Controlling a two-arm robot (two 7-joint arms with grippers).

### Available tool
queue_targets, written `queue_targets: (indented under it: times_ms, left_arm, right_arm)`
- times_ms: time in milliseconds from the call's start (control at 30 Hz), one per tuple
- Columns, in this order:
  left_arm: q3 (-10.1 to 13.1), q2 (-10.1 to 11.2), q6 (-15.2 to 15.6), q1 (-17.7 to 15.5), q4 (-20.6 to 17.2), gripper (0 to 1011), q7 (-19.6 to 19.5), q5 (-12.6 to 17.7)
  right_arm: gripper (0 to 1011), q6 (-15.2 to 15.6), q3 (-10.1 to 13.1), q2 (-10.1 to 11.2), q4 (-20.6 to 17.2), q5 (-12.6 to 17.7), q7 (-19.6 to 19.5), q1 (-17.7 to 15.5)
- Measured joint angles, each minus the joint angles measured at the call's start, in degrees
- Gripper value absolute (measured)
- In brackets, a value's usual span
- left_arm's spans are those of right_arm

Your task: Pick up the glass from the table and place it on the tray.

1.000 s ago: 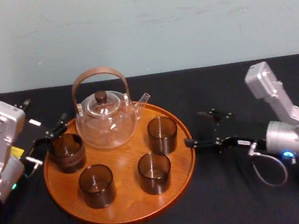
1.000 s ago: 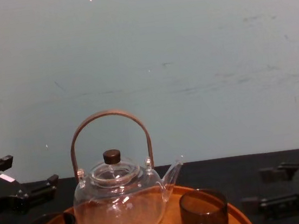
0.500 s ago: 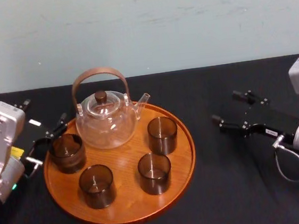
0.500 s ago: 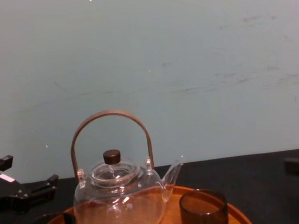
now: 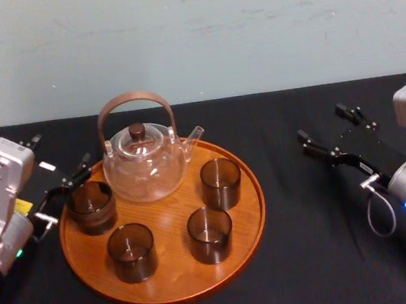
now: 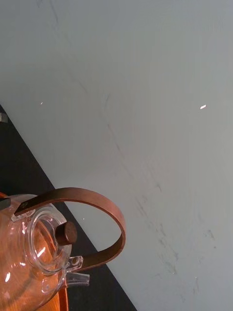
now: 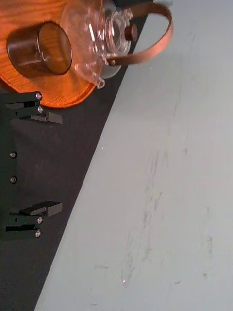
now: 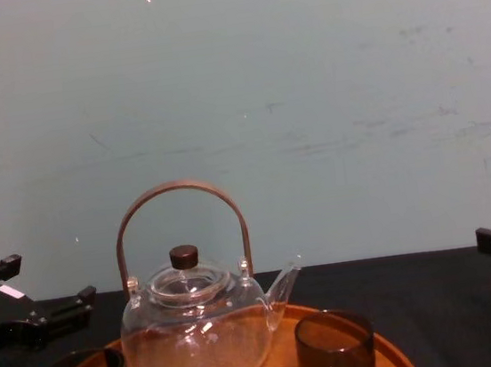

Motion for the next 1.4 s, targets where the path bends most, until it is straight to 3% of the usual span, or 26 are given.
queue_targets:
  times_ms: [100,500,1400]
  left_arm:
    - [0.0,0.0,0.0,0.0,0.0,1001,0.0,0.0]
    - [0.0,0.0,0.0,-0.01,0.0,1001,0.0,0.0]
    - [0.0,0.0,0.0,0.0,0.0,1001,0.0,0.0]
  right_arm:
    - [1002,-0.14,0.03,-1.39,1.77,-1.12,-0.66,0.84]
    - [1002,0.08,0.5,-3.52,5.36,-2.74,0.08,2.16]
    - [1002,0.17,0.41,-3.45,5.26,-2.74,0.14,2.19]
